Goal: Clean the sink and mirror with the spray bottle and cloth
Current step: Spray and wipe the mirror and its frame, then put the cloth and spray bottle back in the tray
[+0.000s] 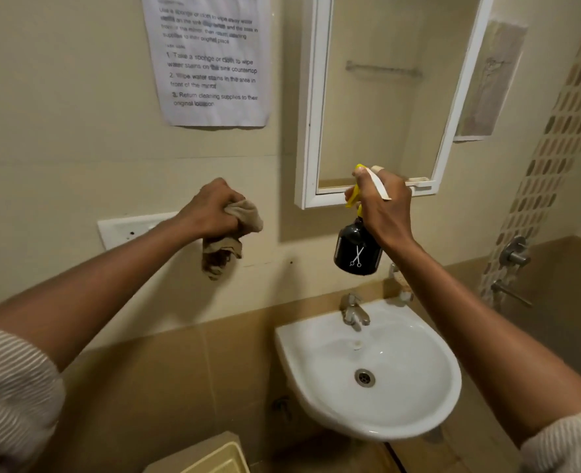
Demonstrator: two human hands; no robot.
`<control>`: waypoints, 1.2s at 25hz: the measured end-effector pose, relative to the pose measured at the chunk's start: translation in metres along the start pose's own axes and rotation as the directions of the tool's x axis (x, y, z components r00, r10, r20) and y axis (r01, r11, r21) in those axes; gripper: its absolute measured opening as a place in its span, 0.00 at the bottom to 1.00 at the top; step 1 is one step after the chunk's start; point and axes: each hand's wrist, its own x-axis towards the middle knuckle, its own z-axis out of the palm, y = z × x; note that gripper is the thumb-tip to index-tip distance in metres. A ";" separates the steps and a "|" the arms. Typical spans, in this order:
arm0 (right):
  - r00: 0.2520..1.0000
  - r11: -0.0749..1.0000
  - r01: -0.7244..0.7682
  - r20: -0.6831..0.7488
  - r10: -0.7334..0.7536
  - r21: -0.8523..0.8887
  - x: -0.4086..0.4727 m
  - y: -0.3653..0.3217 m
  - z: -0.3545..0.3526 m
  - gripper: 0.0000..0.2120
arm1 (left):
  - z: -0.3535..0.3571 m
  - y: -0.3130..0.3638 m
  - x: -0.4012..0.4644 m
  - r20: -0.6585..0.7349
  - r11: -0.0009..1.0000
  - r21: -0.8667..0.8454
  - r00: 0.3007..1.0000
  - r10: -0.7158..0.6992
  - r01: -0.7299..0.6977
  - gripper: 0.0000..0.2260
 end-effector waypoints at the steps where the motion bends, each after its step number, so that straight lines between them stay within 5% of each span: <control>1: 0.999 1.000 0.007 0.034 -0.008 0.017 -0.002 -0.007 0.012 0.20 | -0.003 -0.013 -0.014 0.002 0.978 -0.166 0.992 -0.126 0.125 0.06; 5: 0.985 0.994 0.003 0.173 -0.022 0.109 -0.023 -0.032 0.060 0.17 | 0.000 -0.039 -0.074 0.137 0.564 -0.724 0.884 -0.447 0.397 0.27; 8: 0.962 0.982 -0.052 0.273 0.001 0.180 -0.049 -0.041 0.094 0.15 | 0.018 -0.051 -0.118 0.135 0.253 -0.900 0.778 -0.613 0.356 0.21; 12: 0.927 0.979 -0.063 0.374 -0.015 0.196 -0.094 -0.033 0.130 0.14 | 0.061 -0.059 -0.174 0.209 -0.013 -0.949 0.595 -0.776 0.316 0.17; 17: 0.870 0.981 -0.120 0.493 0.029 0.153 -0.159 -0.001 0.145 0.14 | 0.122 -0.073 -0.250 0.395 -0.248 -0.884 0.350 -0.849 0.397 0.24; 22: 0.814 0.990 -0.136 0.574 0.088 0.041 -0.226 0.039 0.148 0.13 | 0.168 -0.051 -0.316 0.597 -0.505 -0.769 0.159 -0.786 0.392 0.14; 26: 0.783 0.993 -0.115 0.616 0.089 0.002 -0.268 0.079 0.158 0.12 | 0.205 -0.047 -0.349 0.652 -0.549 -0.678 0.056 -0.756 0.488 0.23; 30: 0.776 0.993 -0.102 0.620 0.114 -0.055 -0.309 0.126 0.174 0.10 | 0.248 -0.061 -0.367 0.615 -0.550 -0.707 0.004 -0.789 0.444 0.23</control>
